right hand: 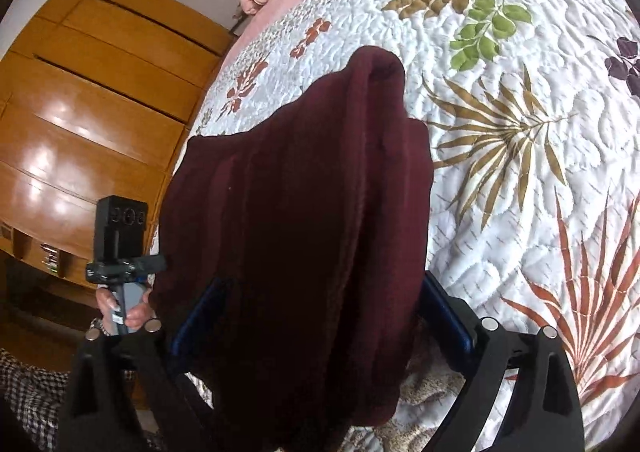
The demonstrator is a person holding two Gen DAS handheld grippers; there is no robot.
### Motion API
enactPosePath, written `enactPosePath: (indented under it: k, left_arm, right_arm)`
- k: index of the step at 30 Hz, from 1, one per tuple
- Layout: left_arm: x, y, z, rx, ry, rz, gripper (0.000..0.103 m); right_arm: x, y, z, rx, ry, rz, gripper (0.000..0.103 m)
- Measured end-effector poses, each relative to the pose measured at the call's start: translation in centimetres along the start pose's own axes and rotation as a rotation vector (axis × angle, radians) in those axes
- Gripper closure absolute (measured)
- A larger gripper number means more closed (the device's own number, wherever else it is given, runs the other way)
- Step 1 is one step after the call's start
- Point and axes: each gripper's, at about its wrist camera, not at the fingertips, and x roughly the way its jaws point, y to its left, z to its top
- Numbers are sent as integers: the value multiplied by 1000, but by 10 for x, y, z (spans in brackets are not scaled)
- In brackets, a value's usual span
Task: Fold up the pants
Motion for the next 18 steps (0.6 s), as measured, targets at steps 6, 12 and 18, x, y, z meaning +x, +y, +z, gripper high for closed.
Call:
enactPosePath:
  k: [6,12,18]
  left_arm:
    - [2,12,4,-99,-6,-10,37]
    - [-3,2,-3,-92,-77,-20,65]
    - [-12,-11,-7,-72,-178,-55,69]
  right_arm:
    - [7,-4,2,13,24,8,16]
    - [-10,-5,-6,35,-24,26,54]
    - [-30,17,-3,-21,-76,6,64]
